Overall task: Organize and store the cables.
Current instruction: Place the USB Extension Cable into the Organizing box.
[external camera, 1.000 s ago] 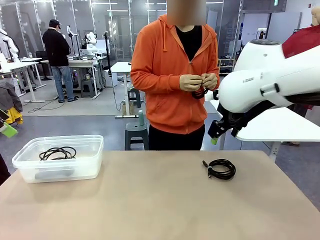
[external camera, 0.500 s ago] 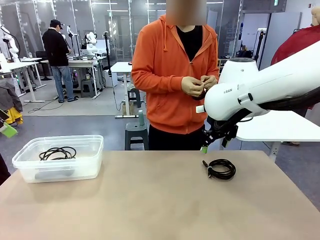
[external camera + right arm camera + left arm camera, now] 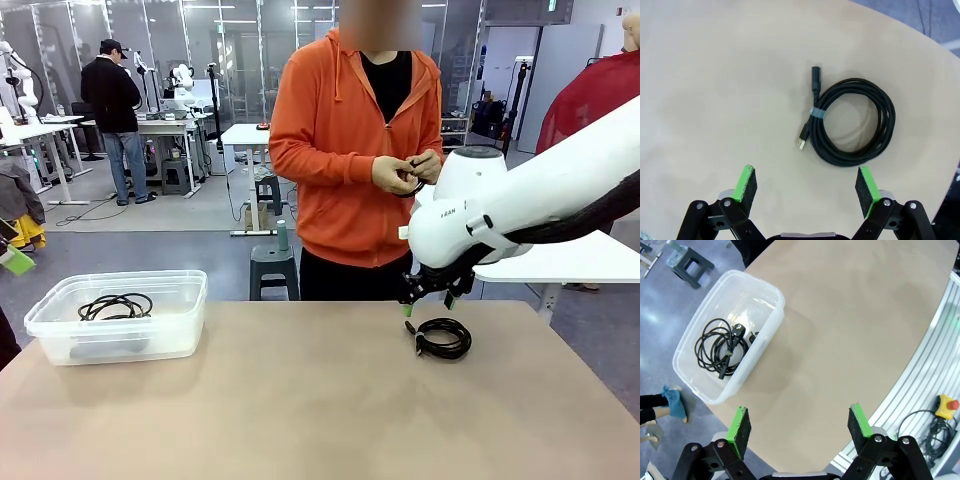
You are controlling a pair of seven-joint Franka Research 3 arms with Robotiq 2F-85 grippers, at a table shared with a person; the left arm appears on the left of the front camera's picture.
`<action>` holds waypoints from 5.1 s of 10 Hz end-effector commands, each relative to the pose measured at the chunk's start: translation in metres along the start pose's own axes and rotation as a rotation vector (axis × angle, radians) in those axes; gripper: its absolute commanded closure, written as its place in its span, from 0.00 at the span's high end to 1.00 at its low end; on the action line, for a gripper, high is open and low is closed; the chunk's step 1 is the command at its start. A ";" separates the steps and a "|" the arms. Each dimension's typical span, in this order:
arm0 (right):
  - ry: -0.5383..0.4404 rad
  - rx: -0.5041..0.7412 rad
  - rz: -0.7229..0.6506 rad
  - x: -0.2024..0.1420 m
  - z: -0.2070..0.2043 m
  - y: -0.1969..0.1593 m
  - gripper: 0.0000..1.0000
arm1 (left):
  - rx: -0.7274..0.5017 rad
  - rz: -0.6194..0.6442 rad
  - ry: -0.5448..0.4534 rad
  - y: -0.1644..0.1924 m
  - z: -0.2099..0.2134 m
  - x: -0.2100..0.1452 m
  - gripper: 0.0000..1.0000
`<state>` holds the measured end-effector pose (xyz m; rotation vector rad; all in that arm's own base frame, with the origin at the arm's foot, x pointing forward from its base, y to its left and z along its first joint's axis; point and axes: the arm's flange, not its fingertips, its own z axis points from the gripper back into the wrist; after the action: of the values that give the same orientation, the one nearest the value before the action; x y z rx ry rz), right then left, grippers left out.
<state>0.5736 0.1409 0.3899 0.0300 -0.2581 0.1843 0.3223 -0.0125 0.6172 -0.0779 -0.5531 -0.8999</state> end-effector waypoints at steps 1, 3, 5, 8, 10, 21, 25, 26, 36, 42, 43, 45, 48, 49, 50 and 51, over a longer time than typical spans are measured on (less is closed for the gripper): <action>-0.031 -0.025 -0.134 0.014 -0.022 0.000 1.00 | 0.016 0.005 0.011 0.001 0.000 0.001 0.98; -0.022 -0.047 -0.198 0.017 -0.043 -0.002 1.00 | 0.016 0.005 0.011 0.001 0.000 0.001 0.98; -0.012 -0.057 -0.253 0.023 -0.067 -0.005 1.00 | 0.016 0.005 0.011 0.001 0.000 0.001 0.98; 0.013 -0.071 -0.308 0.027 -0.088 -0.001 1.00 | 0.016 0.005 0.011 0.001 0.000 0.001 0.98; 0.035 -0.057 -0.328 0.031 -0.103 -0.003 1.00 | 0.016 0.005 0.011 0.001 0.000 0.001 0.98; 0.014 -0.054 -0.333 0.030 -0.116 -0.004 0.05 | 0.016 0.005 0.011 0.001 0.000 0.001 0.98; 0.006 -0.047 -0.321 0.031 -0.102 -0.002 0.00 | 0.016 0.005 0.011 0.001 0.000 0.001 0.98; 0.014 -0.035 -0.303 0.030 -0.092 -0.002 0.00 | 0.016 0.005 0.011 0.001 0.000 0.001 0.98; 0.072 0.111 0.598 -0.072 0.038 0.099 0.00 | 0.016 0.005 0.011 0.001 0.000 0.001 0.98; 0.148 0.246 1.096 -0.120 0.034 0.179 0.00 | 0.016 0.005 0.011 0.001 0.000 0.001 0.98; 0.158 0.268 1.137 -0.128 0.029 0.193 0.00 | 0.016 0.005 0.011 0.001 0.000 0.001 0.98; 0.187 0.301 1.242 -0.144 0.018 0.212 0.00 | 0.016 0.005 0.011 0.001 0.000 0.001 0.98; 0.200 0.355 1.273 -0.156 0.001 0.227 0.00 | 0.016 0.005 0.011 0.001 0.000 0.001 0.98; 0.208 0.381 1.259 -0.158 -0.004 0.228 0.00 | 0.016 0.005 0.011 0.001 0.000 0.001 0.98; 0.217 0.412 1.249 -0.158 -0.011 0.229 0.00 | 0.016 0.005 0.011 0.001 0.000 0.001 0.98; 0.222 0.417 1.248 -0.159 -0.016 0.230 0.00 | 0.016 0.005 0.011 0.001 0.000 0.001 0.98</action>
<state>0.3823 0.3410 0.3377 0.2189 0.0335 1.4596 0.3224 -0.0127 0.6171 -0.0789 -0.5532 -0.9008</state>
